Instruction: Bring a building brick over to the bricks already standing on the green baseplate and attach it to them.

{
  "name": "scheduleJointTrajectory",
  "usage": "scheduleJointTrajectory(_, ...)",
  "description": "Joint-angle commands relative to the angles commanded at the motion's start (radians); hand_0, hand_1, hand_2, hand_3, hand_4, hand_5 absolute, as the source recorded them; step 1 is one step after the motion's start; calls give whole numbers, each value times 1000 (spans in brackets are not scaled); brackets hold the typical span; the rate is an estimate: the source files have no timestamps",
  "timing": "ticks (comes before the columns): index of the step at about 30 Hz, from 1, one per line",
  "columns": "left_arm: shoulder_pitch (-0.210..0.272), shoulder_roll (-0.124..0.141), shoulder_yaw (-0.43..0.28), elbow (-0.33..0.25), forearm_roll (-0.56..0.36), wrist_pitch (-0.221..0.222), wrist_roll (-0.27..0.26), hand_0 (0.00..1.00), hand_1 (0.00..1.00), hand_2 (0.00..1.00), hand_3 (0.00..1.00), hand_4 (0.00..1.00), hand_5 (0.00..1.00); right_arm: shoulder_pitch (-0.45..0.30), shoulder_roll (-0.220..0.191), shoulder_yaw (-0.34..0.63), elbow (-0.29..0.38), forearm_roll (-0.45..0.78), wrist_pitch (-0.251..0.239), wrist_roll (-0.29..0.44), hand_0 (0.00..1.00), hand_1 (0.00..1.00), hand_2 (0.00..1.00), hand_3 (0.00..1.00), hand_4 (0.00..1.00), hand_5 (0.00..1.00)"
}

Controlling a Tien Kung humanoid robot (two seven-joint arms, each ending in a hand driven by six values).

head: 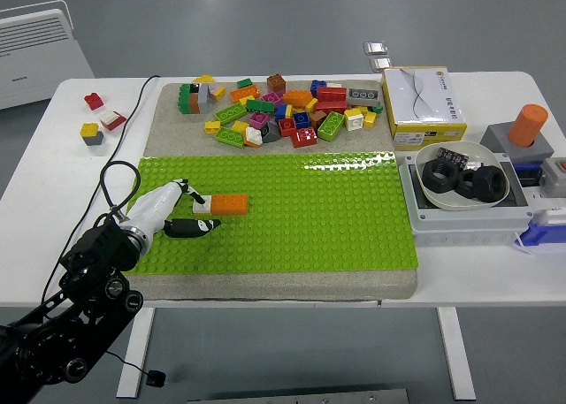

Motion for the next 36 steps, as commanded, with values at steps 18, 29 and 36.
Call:
scheduleJointTrajectory(18,101,55,-117,-112,-38,92,-114,977,973,993,679,806,337,-7,-1,19,0,-15,2,2,515,722,788,782,821,851)
scheduleJointTrajectory(29,219,2,-198,-154,-199,221,-370,869,816,809,542,525,71,-12,11,38,0,-42,3,-2,515,722,795,787,819,864)
scheduleJointTrajectory(36,223,-8,-138,-137,-215,234,-413,848,796,773,511,485,40,-11,25,67,0,-78,6,-3,515,722,791,787,813,881)
